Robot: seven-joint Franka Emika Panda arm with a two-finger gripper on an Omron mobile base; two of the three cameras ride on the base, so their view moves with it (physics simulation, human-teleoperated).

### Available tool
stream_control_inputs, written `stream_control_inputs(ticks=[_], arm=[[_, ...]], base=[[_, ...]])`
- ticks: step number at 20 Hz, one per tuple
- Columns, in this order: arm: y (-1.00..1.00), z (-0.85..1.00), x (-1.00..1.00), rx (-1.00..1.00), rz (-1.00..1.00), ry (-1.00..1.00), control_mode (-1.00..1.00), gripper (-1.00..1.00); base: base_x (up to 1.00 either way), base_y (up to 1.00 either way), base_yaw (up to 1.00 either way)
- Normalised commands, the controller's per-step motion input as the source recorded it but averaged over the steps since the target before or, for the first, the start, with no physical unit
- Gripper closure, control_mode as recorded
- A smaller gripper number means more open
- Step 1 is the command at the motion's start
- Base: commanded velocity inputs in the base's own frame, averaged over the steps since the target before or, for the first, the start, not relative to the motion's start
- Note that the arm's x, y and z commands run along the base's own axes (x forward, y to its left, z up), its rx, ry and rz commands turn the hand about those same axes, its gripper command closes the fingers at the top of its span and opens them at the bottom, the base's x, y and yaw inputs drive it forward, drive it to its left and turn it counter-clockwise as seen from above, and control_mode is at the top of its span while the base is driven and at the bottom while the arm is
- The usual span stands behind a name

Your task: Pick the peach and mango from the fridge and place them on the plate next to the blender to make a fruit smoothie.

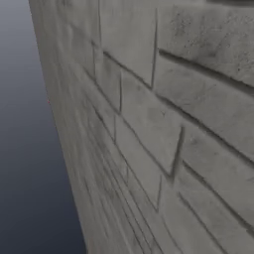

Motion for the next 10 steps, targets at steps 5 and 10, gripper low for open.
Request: stream_control_inputs(ticks=[5, 10], arm=[[0.00, 0.00, 0.00, 0.00, 0.00, 0.00, 1.00, -1.00], [0.00, 0.00, 0.00, 0.00, 0.00, 0.00, 1.00, -1.00]], base=[[1.00, 0.60, -0.08], [1.00, 0.27, -0.02]])
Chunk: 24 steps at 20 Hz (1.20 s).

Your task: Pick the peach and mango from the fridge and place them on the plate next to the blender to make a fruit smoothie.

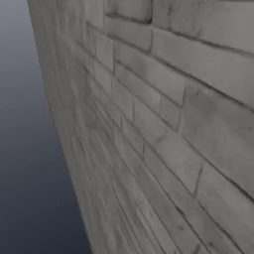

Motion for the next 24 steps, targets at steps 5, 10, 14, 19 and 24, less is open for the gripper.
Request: stream_control_inputs(ticks=[5, 10, 14, 19, 24], arm=[[0.00, 0.00, 0.00, 0.00, 0.00, 0.00, 1.00, -1.00], [0.00, 0.00, 0.00, 0.00, 0.00, 0.00, 1.00, -1.00], [0.00, 0.00, 0.00, 0.00, 0.00, 0.00, 1.00, -1.00], [0.00, 0.00, 0.00, 0.00, 0.00, 0.00, 1.00, -1.00], [0.00, 0.00, 0.00, 0.00, 0.00, 0.00, 1.00, -1.00]], base=[[1.00, -0.43, 0.00], [1.00, -0.62, 0.00], [1.00, -0.51, 0.00], [1.00, -0.35, 0.00], [1.00, -0.06, 0.08]])
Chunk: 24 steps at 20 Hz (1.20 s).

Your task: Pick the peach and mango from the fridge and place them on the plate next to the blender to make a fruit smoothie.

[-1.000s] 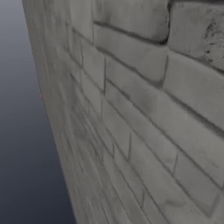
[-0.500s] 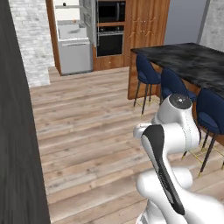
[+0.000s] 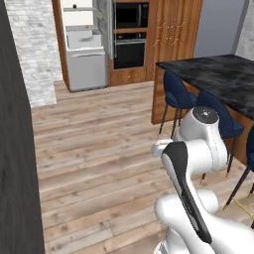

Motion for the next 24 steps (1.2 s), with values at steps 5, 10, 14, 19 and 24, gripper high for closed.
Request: stream_control_inputs(ticks=[5, 10, 14, 19, 24], arm=[[0.00, 0.00, 0.00, 0.00, 0.00, 0.00, 1.00, -1.00], [0.00, 0.00, 0.00, 0.00, 0.00, 0.00, 1.00, -1.00], [0.00, 0.00, 0.00, 0.00, 0.00, 0.00, 1.00, -1.00], [0.00, 0.00, 0.00, 0.00, 0.00, 0.00, 1.00, -1.00], [0.00, 0.00, 0.00, 0.00, 0.00, 0.00, 1.00, -1.00]], base=[[1.00, -0.05, 0.14], [1.00, -0.46, 0.02], [1.00, -0.44, 0.01], [1.00, -0.29, 0.01], [1.00, -0.06, 0.00]])
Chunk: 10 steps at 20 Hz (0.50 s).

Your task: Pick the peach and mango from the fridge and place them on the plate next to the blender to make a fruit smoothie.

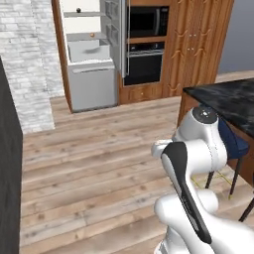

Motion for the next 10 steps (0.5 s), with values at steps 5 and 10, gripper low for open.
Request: stream_control_inputs(ticks=[5, 10], arm=[[0.00, 0.00, 0.00, 0.00, 0.00, 0.00, 1.00, -1.00], [0.00, 0.00, 0.00, 0.00, 0.00, 0.00, 1.00, -1.00]], base=[[1.00, -0.01, 0.00], [1.00, -0.07, 0.00]])
